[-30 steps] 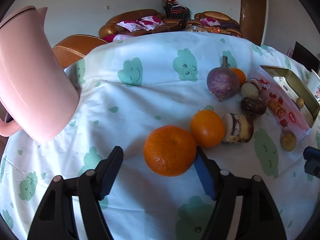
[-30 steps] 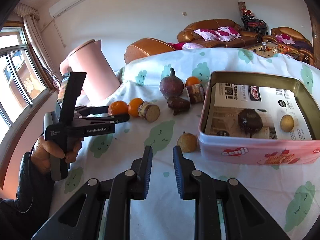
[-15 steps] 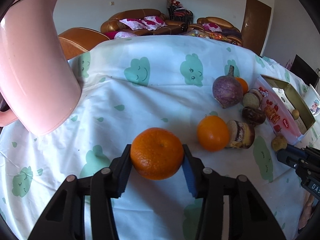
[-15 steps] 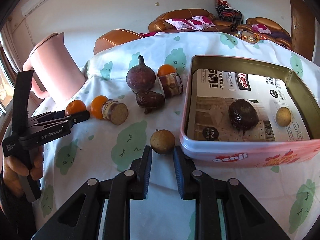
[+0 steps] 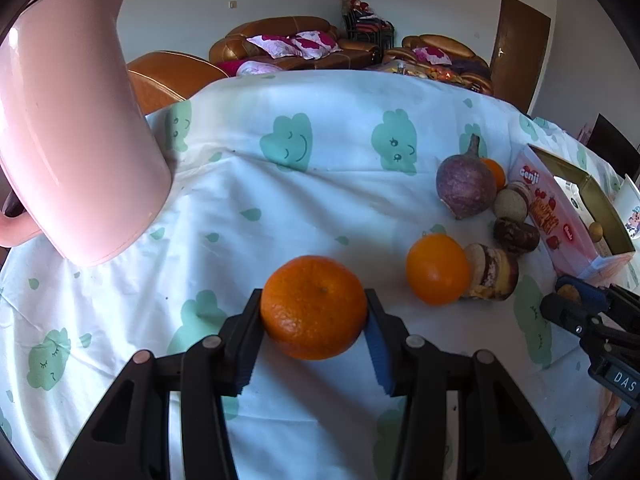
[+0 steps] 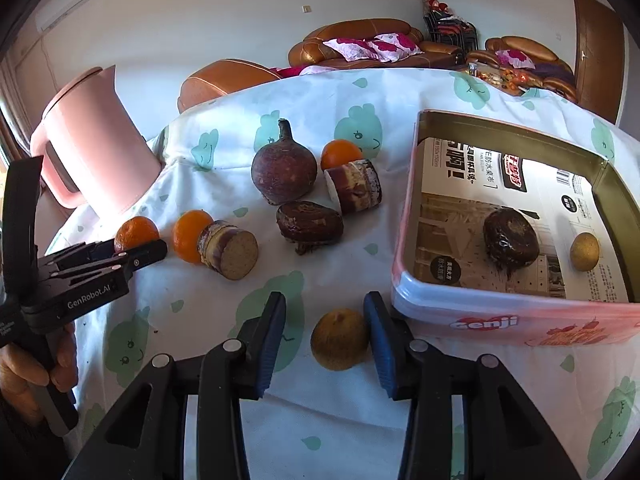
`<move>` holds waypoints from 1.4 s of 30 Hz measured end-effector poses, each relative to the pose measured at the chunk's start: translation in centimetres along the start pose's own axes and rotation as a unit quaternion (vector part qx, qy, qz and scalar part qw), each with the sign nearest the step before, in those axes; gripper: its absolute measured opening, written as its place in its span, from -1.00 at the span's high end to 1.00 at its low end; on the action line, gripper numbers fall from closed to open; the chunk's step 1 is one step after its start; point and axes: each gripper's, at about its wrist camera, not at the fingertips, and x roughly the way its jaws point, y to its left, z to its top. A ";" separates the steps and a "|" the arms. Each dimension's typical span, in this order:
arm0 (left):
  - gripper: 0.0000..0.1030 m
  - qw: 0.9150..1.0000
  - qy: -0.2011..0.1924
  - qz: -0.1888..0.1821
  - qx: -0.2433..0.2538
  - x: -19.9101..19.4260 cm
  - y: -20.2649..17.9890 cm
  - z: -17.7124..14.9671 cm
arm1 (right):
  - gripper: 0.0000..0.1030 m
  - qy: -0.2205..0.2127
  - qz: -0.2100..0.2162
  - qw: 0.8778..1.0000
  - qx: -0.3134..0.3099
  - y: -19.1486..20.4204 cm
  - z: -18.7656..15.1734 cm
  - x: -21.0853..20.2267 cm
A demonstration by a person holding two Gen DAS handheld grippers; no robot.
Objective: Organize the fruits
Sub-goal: 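Grasp the large orange with the left gripper while the right gripper grasps a yellow fruit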
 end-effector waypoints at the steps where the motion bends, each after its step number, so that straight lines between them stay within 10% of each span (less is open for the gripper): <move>1: 0.05 1.000 0.000 0.001 0.001 0.0 0.0 0.0 | 0.17 0.002 -0.004 1.000 -0.008 0.2 -0.2 0.0; 11: 0.06 1.000 -0.011 -0.010 -0.006 -0.7 -0.1 -0.1 | 0.41 -0.004 0.017 1.000 -0.001 -0.8 -0.8 -0.7; 19: 0.06 0.996 -0.082 -0.041 -0.015 -3.1 -0.9 0.4 | 0.41 -0.098 0.064 0.993 0.007 -1.5 0.3 -5.1; 29: 0.06 0.986 -0.152 -0.070 0.002 -6.3 -6.1 0.9 | 0.41 -0.183 -0.005 0.983 0.006 -7.2 1.8 -9.9; 42: 0.06 0.979 -0.148 -0.120 0.066 -5.4 -17.5 4.2 | 0.41 -0.213 -0.085 0.972 0.051 -16.8 2.2 -12.4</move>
